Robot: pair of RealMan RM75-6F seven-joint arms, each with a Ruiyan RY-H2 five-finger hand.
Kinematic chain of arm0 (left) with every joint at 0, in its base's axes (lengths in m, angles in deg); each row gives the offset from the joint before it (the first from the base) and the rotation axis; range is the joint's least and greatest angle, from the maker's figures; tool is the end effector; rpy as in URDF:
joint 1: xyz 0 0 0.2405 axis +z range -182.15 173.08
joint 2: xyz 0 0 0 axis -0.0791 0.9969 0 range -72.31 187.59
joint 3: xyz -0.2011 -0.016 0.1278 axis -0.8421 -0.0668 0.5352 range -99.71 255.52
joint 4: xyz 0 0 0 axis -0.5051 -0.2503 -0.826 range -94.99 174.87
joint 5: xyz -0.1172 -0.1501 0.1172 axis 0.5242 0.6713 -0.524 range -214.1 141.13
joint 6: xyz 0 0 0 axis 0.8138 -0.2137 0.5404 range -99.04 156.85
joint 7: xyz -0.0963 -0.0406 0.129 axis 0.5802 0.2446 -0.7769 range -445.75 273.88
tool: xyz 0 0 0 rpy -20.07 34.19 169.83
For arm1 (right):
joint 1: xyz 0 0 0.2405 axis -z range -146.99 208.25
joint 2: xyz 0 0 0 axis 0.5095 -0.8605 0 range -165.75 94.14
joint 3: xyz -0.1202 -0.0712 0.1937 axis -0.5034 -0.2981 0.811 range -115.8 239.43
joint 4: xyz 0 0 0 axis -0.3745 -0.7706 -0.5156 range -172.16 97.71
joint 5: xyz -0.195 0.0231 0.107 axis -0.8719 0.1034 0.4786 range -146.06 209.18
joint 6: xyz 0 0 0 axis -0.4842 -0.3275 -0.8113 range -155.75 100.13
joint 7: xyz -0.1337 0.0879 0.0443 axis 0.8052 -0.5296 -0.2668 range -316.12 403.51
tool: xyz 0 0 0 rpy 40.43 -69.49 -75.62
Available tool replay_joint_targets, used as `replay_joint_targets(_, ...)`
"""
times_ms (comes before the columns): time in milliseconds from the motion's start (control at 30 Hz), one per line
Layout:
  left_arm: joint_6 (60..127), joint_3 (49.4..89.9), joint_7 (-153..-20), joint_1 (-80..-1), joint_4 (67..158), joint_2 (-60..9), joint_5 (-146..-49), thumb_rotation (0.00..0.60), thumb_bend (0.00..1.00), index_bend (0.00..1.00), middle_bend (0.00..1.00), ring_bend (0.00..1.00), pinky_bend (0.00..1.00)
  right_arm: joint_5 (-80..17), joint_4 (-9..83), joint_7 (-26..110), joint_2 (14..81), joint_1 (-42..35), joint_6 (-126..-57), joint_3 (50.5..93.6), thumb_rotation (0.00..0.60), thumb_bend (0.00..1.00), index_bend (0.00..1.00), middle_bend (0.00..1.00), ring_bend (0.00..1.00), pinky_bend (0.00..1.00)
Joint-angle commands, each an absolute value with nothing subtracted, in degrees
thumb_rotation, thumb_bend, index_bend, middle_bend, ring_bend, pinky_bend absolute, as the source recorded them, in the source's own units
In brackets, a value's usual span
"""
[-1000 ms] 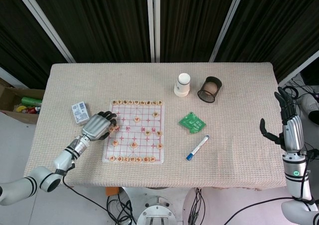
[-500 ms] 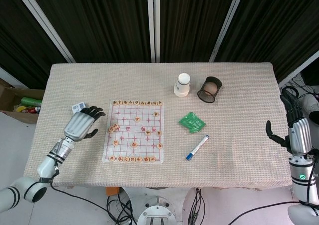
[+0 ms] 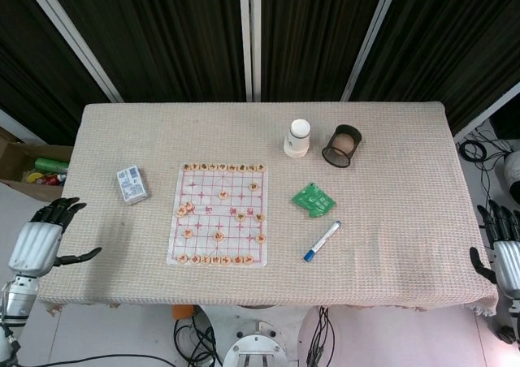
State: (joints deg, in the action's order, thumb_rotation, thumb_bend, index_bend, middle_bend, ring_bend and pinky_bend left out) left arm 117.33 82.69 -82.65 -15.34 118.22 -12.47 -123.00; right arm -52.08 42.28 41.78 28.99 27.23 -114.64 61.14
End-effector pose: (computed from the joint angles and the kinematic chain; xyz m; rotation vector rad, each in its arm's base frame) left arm -0.3234 0.2110 0.1204 -1.5158 -0.8063 -0.8805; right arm -0.3574 -0.1837 0.1622 1.3900 -0.8072 0.7173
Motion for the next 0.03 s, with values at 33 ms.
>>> replay_joint_targets(33,118.67,83.03,-81.62,-13.95,118.02,-11.84,-123.89,0.239,0.05,0.19,0.15,0.13,0.27,-50.76,43.59,42.84,27.95,28.41,-113.24,60.44,0.6,0.38,0.0,0.0,0.0,0.0)
